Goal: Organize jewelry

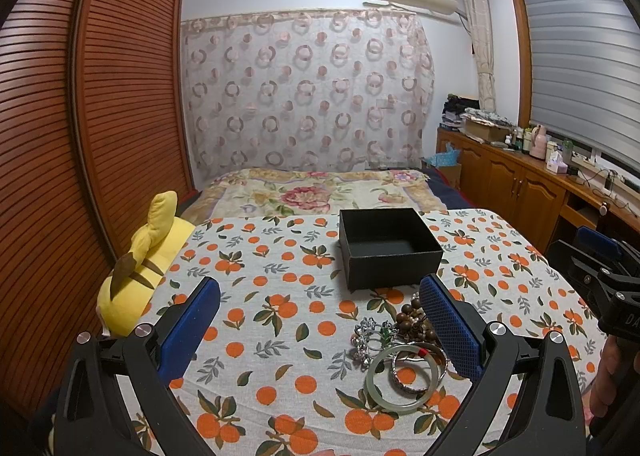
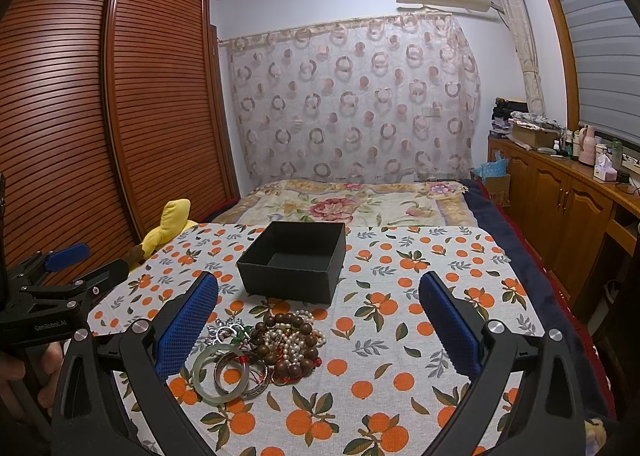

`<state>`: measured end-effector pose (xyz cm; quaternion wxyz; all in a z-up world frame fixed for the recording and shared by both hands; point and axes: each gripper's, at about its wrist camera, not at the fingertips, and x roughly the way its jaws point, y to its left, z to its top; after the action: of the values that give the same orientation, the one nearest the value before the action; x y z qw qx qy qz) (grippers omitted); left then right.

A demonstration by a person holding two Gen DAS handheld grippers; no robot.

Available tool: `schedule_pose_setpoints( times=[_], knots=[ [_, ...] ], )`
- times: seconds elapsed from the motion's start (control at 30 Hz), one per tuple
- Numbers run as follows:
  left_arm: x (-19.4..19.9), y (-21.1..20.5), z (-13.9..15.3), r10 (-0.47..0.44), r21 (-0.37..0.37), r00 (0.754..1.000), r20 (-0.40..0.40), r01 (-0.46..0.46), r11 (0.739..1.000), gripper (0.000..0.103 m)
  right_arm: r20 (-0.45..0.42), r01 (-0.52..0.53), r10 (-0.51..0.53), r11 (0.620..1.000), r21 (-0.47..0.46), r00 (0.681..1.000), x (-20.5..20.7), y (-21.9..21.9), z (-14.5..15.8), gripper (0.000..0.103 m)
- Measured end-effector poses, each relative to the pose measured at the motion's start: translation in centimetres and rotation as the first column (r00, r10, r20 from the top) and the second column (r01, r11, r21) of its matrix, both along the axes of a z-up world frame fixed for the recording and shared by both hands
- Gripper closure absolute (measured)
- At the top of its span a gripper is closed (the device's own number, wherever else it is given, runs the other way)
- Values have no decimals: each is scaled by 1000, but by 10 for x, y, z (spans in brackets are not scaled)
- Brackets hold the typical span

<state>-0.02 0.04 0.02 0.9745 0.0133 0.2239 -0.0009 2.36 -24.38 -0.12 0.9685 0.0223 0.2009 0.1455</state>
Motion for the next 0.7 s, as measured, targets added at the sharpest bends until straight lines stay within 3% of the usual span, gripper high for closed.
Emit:
schedule_pose_setpoints(
  times=[0.7],
  knots=[
    [-2, 2, 4, -1, 0, 1000, 4, 1, 1000, 6, 3, 2, -2, 1000, 1, 1000, 0, 1, 1, 2]
  ],
)
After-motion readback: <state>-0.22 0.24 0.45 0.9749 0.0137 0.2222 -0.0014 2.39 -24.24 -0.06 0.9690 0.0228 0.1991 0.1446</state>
